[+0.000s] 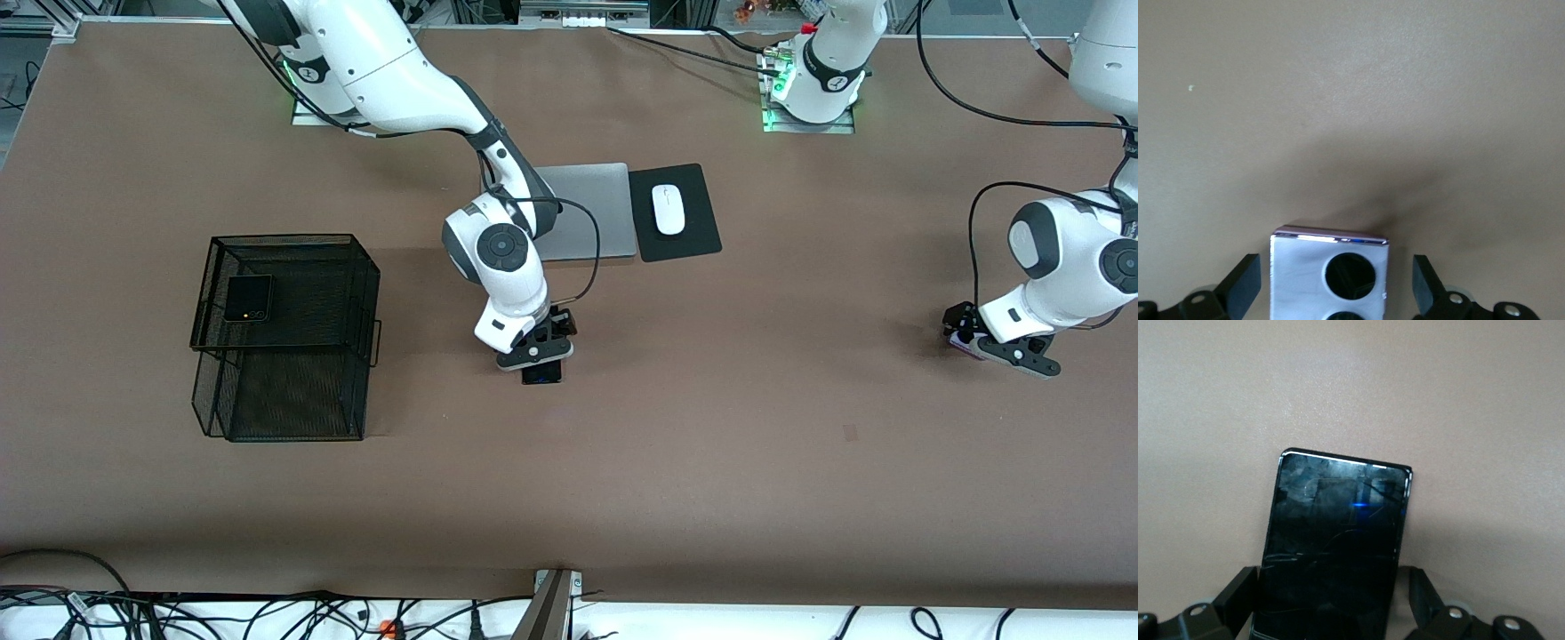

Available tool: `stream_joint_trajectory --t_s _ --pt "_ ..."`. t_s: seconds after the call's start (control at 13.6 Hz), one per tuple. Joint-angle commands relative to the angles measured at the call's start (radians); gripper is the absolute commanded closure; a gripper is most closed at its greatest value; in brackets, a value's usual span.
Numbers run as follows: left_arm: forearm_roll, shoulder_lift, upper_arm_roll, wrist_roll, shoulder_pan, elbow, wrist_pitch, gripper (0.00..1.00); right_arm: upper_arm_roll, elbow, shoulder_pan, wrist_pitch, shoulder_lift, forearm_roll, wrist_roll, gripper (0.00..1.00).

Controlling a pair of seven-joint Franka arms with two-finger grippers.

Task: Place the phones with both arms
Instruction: 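Grasp the slab phone with the right gripper while the left gripper grasps the lavender phone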

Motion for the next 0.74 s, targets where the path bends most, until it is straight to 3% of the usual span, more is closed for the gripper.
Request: stream_joint_trajectory --t_s 0.0,0.15,0.22,0.66 --pt "0.017 -0.005 -0.002 0.062 0.012 0.016 -0.023 0.00 -0.002 0.020 0.007 -0.001 0.024 -0.007 0.005 0.08" --pt "0.017 0.000 -0.002 0.077 0.025 0.015 -0.021 0.00 -0.002 0.020 0.007 0.002 0.025 -0.011 0.002 0.29" --pt "0.017 0.012 -0.002 0.098 0.035 0.016 -0.015 0.00 -0.002 0.020 0.005 0.001 0.025 -0.011 0.002 0.55" --pt "0.005 0.023 -0.003 0.145 0.059 0.012 -0.010 0.00 -0.003 0.021 0.004 -0.002 0.013 -0.011 -0.004 0.79"
